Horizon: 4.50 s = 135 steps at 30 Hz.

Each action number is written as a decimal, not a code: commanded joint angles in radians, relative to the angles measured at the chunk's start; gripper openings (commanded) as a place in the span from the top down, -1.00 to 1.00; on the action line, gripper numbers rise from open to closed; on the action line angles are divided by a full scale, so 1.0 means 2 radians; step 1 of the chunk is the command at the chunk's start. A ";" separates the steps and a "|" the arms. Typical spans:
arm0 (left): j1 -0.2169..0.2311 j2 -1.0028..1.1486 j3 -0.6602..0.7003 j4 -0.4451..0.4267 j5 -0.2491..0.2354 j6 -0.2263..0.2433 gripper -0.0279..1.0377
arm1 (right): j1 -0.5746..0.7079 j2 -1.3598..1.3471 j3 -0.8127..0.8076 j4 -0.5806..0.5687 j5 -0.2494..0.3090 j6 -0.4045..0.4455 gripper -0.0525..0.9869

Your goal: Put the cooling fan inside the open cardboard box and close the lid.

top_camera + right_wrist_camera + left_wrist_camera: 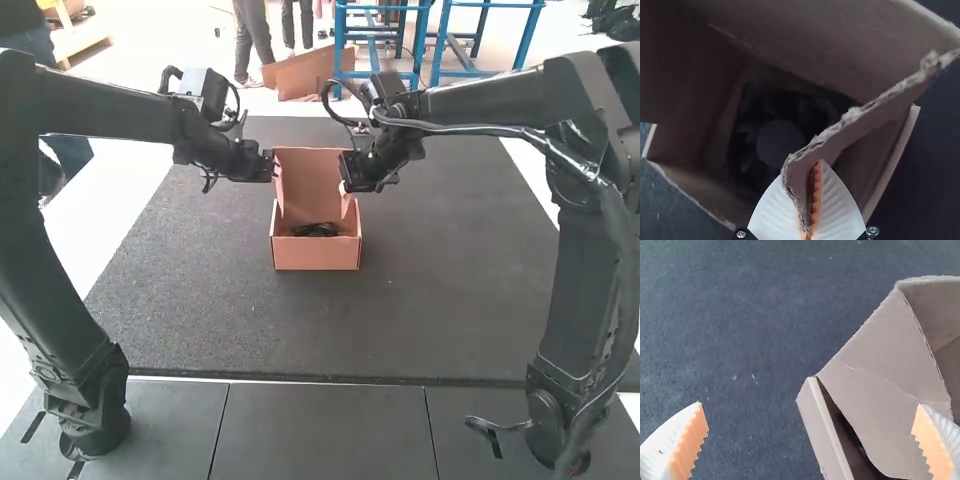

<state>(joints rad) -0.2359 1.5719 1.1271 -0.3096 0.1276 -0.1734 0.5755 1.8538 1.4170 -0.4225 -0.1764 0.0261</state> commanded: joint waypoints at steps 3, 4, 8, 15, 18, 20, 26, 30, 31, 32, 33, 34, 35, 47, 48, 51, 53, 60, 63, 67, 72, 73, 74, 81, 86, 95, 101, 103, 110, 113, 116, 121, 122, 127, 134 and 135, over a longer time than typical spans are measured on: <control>-0.003 -0.035 -0.017 0.003 0.001 0.002 -0.87 | 0.022 -0.012 -0.012 0.000 -0.028 0.002 0.91; -0.003 -0.038 -0.021 0.003 0.001 0.002 -0.87 | 0.023 -0.012 -0.014 0.000 -0.025 0.002 0.91; -0.003 -0.054 -0.034 0.003 0.001 0.002 -0.87 | 0.024 -0.012 -0.020 0.000 -0.017 -0.002 0.91; -0.002 -0.089 -0.047 -0.017 0.000 0.005 -0.87 | 0.036 -0.012 -0.037 -0.019 0.030 -0.018 0.91; -0.001 -0.109 -0.047 -0.025 -0.005 0.010 -0.87 | 0.037 -0.016 -0.043 -0.032 0.036 -0.028 0.91; -0.001 -0.124 -0.046 -0.029 -0.008 0.014 -0.87 | 0.037 -0.020 -0.050 -0.032 0.042 -0.029 0.91; -0.003 -0.152 -0.046 -0.026 -0.027 0.018 -0.87 | 0.032 -0.034 -0.053 -0.035 0.061 -0.022 0.35; -0.003 -0.149 -0.045 -0.006 -0.035 0.018 -0.87 | 0.028 -0.053 -0.040 -0.040 0.061 -0.005 -0.65; -0.004 -0.146 -0.044 0.001 -0.036 0.018 -0.87 | 0.027 -0.056 -0.039 -0.044 0.061 -0.005 -0.85; -0.004 -0.143 -0.044 0.005 -0.039 0.018 -0.87 | 0.024 -0.062 -0.037 -0.046 0.060 -0.006 -0.87; -0.006 -0.139 -0.043 0.012 -0.041 0.018 -0.87 | 0.021 -0.066 -0.037 -0.048 0.056 -0.007 -0.87; -0.009 -0.136 -0.040 0.015 -0.045 0.018 -0.87 | 0.018 -0.072 -0.036 -0.050 0.053 -0.007 -0.87; -0.013 -0.131 -0.039 0.020 -0.048 0.018 -0.87 | 0.012 -0.077 -0.037 -0.053 0.049 -0.006 -0.87; -0.082 -0.068 -0.008 0.049 -0.073 0.017 -0.87 | -0.079 -0.155 -0.040 -0.054 0.041 0.005 -0.87; -0.083 -0.065 -0.006 0.050 -0.074 0.017 -0.87 | -0.086 -0.162 -0.040 -0.054 0.041 0.005 -0.87; -0.084 -0.057 -0.003 0.056 -0.084 0.017 -0.87 | -0.099 -0.184 -0.042 -0.054 0.041 0.006 -0.87; -0.084 -0.051 -0.001 0.057 -0.091 0.018 -0.87 | -0.107 -0.201 -0.042 -0.056 0.040 0.011 -0.87; -0.093 -0.026 -0.004 0.042 -0.094 0.045 -0.87 | -0.127 -0.252 -0.050 -0.057 0.015 0.024 -0.87; -0.098 -0.017 -0.007 0.031 -0.094 0.048 -0.87 | -0.132 -0.267 -0.061 -0.069 0.014 0.024 -0.87; -0.101 -0.015 -0.012 0.017 -0.094 0.048 -0.87 | -0.141 -0.282 -0.078 -0.084 0.014 0.018 -0.87; -0.102 -0.016 -0.026 -0.014 -0.094 0.048 -0.87 | -0.154 -0.299 -0.084 -0.093 0.014 0.016 -0.87; -0.102 -0.016 -0.030 -0.018 -0.094 0.048 -0.87 | -0.156 -0.299 -0.084 -0.093 0.014 0.016 -0.87; -0.102 -0.016 -0.036 -0.020 -0.094 0.048 -0.87 | -0.158 -0.300 -0.084 -0.095 0.013 0.016 -0.87; -0.102 -0.017 -0.083 0.004 -0.096 0.059 -0.87 | -0.160 -0.306 -0.086 -0.099 0.005 0.019 -0.87; -0.103 -0.014 -0.119 0.047 -0.123 0.074 -0.87 | -0.171 -0.316 -0.103 -0.098 0.002 0.021 -0.87; -0.114 -0.015 -0.142 0.077 -0.141 0.090 -0.87 | -0.183 -0.326 -0.119 -0.096 0.001 0.021 -0.87; -0.108 -0.083 -0.037 0.024 -0.139 0.085 -0.87 | -0.183 -0.326 -0.119 -0.078 0.001 0.019 -0.87; -0.105 -0.113 0.005 0.012 -0.126 0.073 -0.87 | -0.180 -0.326 -0.119 -0.074 0.000 0.017 -0.87; -0.104 -0.172 0.052 0.020 -0.095 0.041 -0.87 | -0.183 -0.339 -0.129 -0.019 -0.015 -0.015 -0.86; -0.104 -0.201 0.035 0.045 -0.095 0.038 -0.87 | -0.184 -0.354 -0.150 0.016 -0.014 -0.028 -0.86; -0.104 -0.237 -0.002 0.087 -0.094 0.039 -0.87 | -0.184 -0.376 -0.186 0.046 -0.013 -0.028 -0.86; -0.104 -0.312 -0.108 0.168 -0.087 0.057 -0.87 | -0.184 -0.441 -0.268 0.140 -0.002 -0.030 -0.86; -0.104 -0.328 -0.131 0.183 -0.087 0.056 -0.87 | -0.184 -0.454 -0.285 0.159 0.003 -0.031 -0.86; -0.092 -0.401 -0.229 0.245 -0.091 0.081 -0.86 | -0.184 -0.513 -0.358 0.224 0.038 -0.054 -0.86; -0.050 -0.488 -0.350 0.310 -0.091 0.083 -0.87 | -0.194 -0.580 -0.437 0.276 0.053 -0.067 -0.86; -0.044 -0.501 -0.363 0.310 -0.088 0.083 -0.87 | -0.196 -0.588 -0.447 0.282 0.054 -0.067 -0.86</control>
<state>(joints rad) -0.3546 0.6205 0.4519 0.2932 -0.0593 -0.0242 0.2081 0.7208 0.5503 0.1146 -0.0998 -0.0860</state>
